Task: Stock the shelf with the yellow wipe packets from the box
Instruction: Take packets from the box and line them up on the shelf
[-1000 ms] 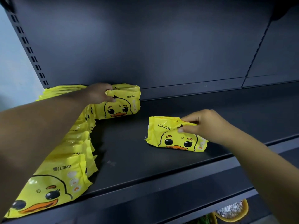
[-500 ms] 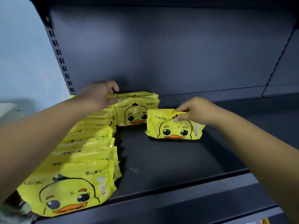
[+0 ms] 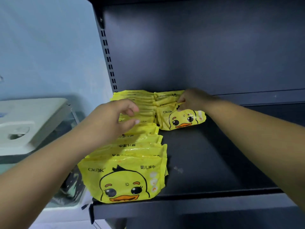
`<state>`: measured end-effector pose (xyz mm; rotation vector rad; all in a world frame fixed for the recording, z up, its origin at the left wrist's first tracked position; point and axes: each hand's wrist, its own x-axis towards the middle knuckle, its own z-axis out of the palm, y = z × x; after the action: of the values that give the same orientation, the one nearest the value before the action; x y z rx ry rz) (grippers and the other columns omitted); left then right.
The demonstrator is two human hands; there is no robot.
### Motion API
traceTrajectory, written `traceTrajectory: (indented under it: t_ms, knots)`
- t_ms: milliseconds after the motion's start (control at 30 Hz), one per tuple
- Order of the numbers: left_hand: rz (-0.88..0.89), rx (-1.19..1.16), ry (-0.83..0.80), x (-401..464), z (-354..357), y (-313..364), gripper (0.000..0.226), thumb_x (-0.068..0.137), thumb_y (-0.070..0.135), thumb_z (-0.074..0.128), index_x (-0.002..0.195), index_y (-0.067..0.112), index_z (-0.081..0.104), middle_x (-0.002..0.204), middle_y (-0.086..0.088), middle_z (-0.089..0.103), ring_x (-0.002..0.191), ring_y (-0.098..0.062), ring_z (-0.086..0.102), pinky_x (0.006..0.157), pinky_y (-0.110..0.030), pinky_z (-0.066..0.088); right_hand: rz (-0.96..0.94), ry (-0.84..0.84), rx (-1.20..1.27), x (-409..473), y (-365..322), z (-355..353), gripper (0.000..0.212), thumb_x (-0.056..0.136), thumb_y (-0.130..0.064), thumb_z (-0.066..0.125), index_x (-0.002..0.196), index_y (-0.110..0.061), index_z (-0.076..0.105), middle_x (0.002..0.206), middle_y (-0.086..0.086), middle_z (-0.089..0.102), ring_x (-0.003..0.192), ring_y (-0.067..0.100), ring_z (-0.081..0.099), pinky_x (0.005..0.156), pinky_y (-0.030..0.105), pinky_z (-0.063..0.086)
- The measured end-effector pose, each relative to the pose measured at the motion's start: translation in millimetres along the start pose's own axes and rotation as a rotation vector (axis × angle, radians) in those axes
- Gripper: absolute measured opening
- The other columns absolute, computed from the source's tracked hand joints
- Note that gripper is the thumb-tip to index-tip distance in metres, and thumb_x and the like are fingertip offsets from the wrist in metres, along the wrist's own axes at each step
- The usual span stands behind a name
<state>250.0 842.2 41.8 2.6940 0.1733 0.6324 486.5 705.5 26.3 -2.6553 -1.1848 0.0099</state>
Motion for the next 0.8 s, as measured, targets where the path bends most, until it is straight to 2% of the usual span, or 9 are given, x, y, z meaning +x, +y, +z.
traceTrajectory:
  t_ms: [133, 233, 300, 400, 467, 567, 633, 700, 800]
  knots:
    - [-0.006, 0.055, 0.0, -12.2, 3.2, 1.7, 0.016, 0.083, 0.03, 0.062, 0.088, 0.037, 0.048, 0.086, 0.022, 0.054, 0.056, 0.007, 0.049, 0.062, -0.013, 0.035, 0.061, 0.068, -0.137, -3.8, 5.1, 10.3, 0.037, 0.084, -0.039, 0.062, 0.114, -0.017, 0.061, 0.117, 0.007, 0.06, 0.113, 0.028, 0.052, 0.082, 0.031, 0.041]
    - [0.044, 0.172, 0.007, -20.0, 1.8, 6.5, 0.023, 0.086, 0.033, 0.057, 0.108, 0.026, 0.055, 0.097, 0.016, 0.056, 0.058, 0.002, 0.047, 0.059, -0.006, 0.032, 0.082, 0.228, -0.268, -21.5, 2.2, 6.1, 0.038, 0.091, -0.041, 0.05, 0.121, -0.019, 0.055, 0.126, 0.005, 0.054, 0.117, 0.027, 0.048, 0.088, 0.033, 0.041]
    - [0.063, 0.201, 0.031, -23.0, 0.0, 12.4, 0.026, 0.088, 0.035, 0.055, 0.112, 0.025, 0.056, 0.1, 0.014, 0.057, 0.059, 0.002, 0.042, 0.062, -0.004, 0.03, 0.051, 0.326, -0.265, -35.8, -1.4, 3.2, 0.034, 0.093, -0.039, 0.047, 0.118, -0.018, 0.056, 0.124, 0.006, 0.055, 0.114, 0.027, 0.049, 0.085, 0.031, 0.042]
    - [0.116, 0.19, 0.082, -29.2, -2.2, 29.7, 0.034, 0.084, 0.047, 0.048, 0.106, 0.024, 0.058, 0.095, 0.014, 0.06, 0.068, 0.0, 0.042, 0.063, -0.004, 0.028, -0.013, 0.44, -0.194, -63.7, -7.7, -1.1, 0.03, 0.093, -0.039, 0.047, 0.107, -0.016, 0.062, 0.113, 0.005, 0.061, 0.107, 0.026, 0.053, 0.075, 0.028, 0.04]
    - [0.137, 0.178, 0.11, -34.6, -2.8, 44.1, 0.04, 0.076, 0.046, 0.041, 0.104, 0.023, 0.059, 0.092, 0.013, 0.061, 0.072, -0.001, 0.04, 0.064, -0.005, 0.028, -0.07, 0.498, -0.158, -86.8, -12.7, -6.4, 0.031, 0.092, -0.04, 0.048, 0.105, -0.017, 0.064, 0.109, 0.003, 0.063, 0.105, 0.024, 0.053, 0.071, 0.028, 0.037]
    - [0.185, 0.191, 0.149, -51.0, -3.1, 75.9, 0.044, 0.077, 0.05, 0.04, 0.102, 0.021, 0.061, 0.089, 0.011, 0.063, 0.075, -0.006, 0.043, 0.062, -0.017, 0.031, -0.186, 0.595, -0.074, -130.2, -18.1, -16.7, 0.029, 0.09, -0.038, 0.054, 0.098, -0.014, 0.067, 0.099, 0.003, 0.066, 0.099, 0.025, 0.054, 0.074, 0.031, 0.041]
    - [0.221, 0.195, 0.183, -64.5, -2.9, 96.5, 0.047, 0.077, 0.05, 0.036, 0.098, 0.019, 0.063, 0.083, 0.009, 0.065, 0.071, -0.011, 0.047, 0.06, -0.017, 0.032, -0.276, 0.703, -0.047, -161.3, -21.2, -21.5, 0.026, 0.083, -0.036, 0.061, 0.081, -0.012, 0.071, 0.08, 0.003, 0.069, 0.081, 0.029, 0.06, 0.065, 0.028, 0.045]
    - [0.269, 0.245, 0.214, -81.8, 0.0, 119.3, 0.041, 0.078, 0.043, 0.038, 0.093, 0.016, 0.064, 0.076, 0.007, 0.065, 0.064, -0.017, 0.054, 0.06, -0.017, 0.037, -0.338, 0.828, -0.065, -197.0, -19.6, -24.3, 0.029, 0.076, -0.039, 0.058, 0.064, -0.015, 0.069, 0.06, -0.001, 0.065, 0.058, 0.025, 0.058, 0.054, 0.021, 0.041]
    - [0.34, 0.351, 0.191, -112.6, 10.8, 156.5, 0.031, 0.079, 0.036, 0.043, 0.087, 0.015, 0.064, 0.068, 0.006, 0.064, 0.062, -0.021, 0.06, 0.06, -0.021, 0.044, -0.373, 0.843, -0.053, -251.0, -13.5, -25.7, 0.036, 0.076, -0.042, 0.047, 0.059, -0.016, 0.066, 0.053, -0.004, 0.061, 0.052, 0.022, 0.054, 0.052, 0.019, 0.036]
